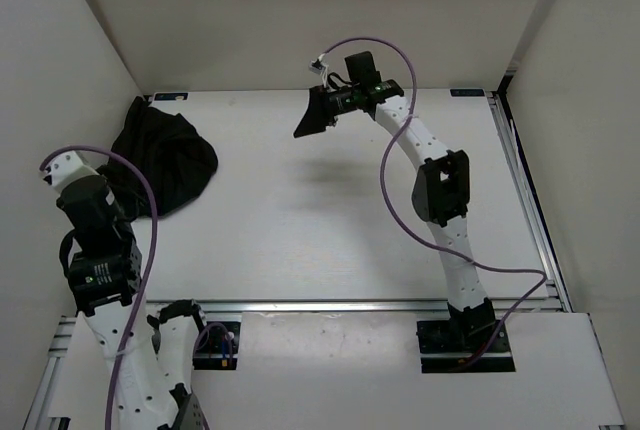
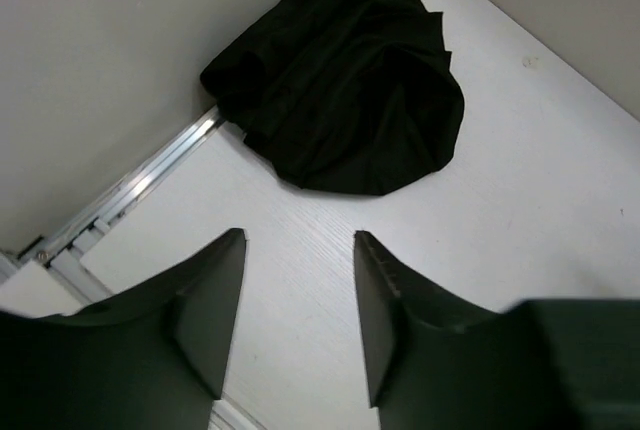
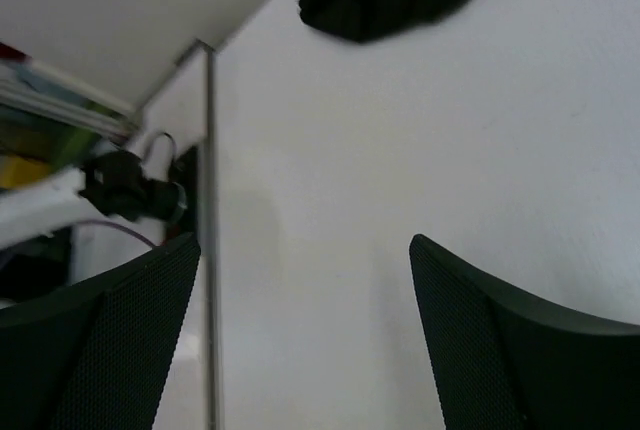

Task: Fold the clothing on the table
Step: Move the skirt to the center of the board, then flatten the skirt out

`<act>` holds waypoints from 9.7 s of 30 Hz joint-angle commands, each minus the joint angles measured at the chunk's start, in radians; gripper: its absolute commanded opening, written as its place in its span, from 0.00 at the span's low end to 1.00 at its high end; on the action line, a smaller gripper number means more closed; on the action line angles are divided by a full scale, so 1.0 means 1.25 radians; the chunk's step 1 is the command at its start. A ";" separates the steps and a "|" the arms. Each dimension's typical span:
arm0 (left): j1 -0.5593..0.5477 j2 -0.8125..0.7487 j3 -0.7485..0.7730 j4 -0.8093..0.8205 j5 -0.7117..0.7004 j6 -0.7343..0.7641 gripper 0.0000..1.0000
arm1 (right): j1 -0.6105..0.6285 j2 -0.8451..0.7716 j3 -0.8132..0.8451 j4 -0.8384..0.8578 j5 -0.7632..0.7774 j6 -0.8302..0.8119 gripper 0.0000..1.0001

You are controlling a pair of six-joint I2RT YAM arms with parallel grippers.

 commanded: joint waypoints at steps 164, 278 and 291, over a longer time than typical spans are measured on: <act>-0.813 1.023 0.237 0.595 0.577 -0.174 0.99 | -0.658 0.026 -0.087 -0.436 0.104 -0.322 0.99; -0.425 1.053 0.568 0.961 0.644 -0.471 0.00 | -0.494 -0.144 0.132 0.205 -0.050 0.244 0.00; -0.499 0.500 -0.522 1.045 0.586 -0.351 0.00 | -0.542 -0.115 -0.139 -0.570 0.003 -0.307 0.00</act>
